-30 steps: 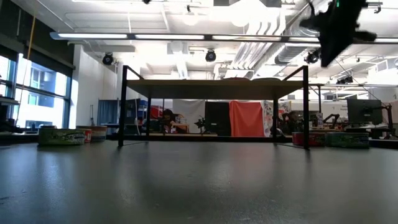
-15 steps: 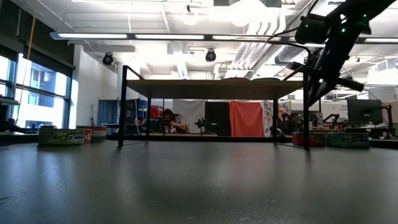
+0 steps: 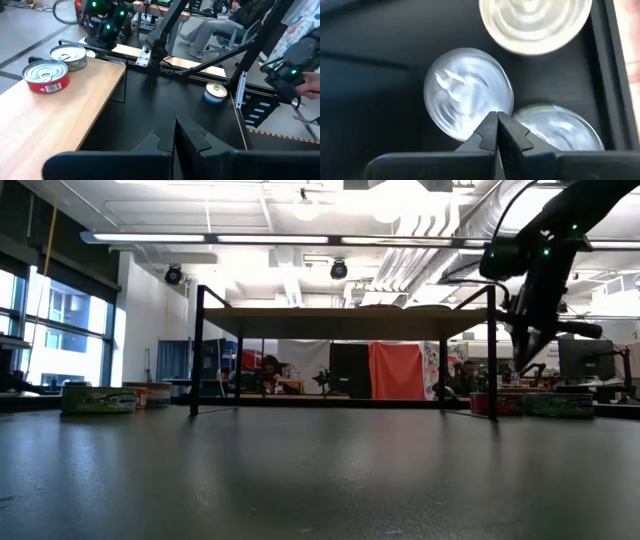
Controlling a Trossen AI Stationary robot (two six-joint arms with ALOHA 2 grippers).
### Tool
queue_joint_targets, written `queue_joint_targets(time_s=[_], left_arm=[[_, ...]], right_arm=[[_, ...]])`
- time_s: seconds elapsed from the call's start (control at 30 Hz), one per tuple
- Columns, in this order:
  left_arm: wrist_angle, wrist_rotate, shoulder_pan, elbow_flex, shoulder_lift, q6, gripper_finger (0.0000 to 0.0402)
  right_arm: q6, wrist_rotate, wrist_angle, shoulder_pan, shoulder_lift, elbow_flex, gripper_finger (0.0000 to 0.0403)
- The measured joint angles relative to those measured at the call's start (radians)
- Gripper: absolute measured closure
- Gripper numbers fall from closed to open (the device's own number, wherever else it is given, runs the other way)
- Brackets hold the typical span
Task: Stack canned seafood by type on shelf
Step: Stack the green tuna can on top of the green tuna can on the shelf
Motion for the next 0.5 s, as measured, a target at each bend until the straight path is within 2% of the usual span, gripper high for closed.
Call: queue_joint_targets(time_s=[0.17, 0.5], left_arm=[[-0.001, -0.043, -0.010, 0.000, 0.000, 0.010, 0.0401], [-0.001, -0.056, -0.009, 0.000, 0.001, 0.010, 0.0402]], right_arm=[[-0.050, -0.002, -0.094, 0.000, 0.036, 0.000, 0.0403], [-0.117, 0.006, -0.192, 0.002, 0.065, -0.010, 0.0403]])
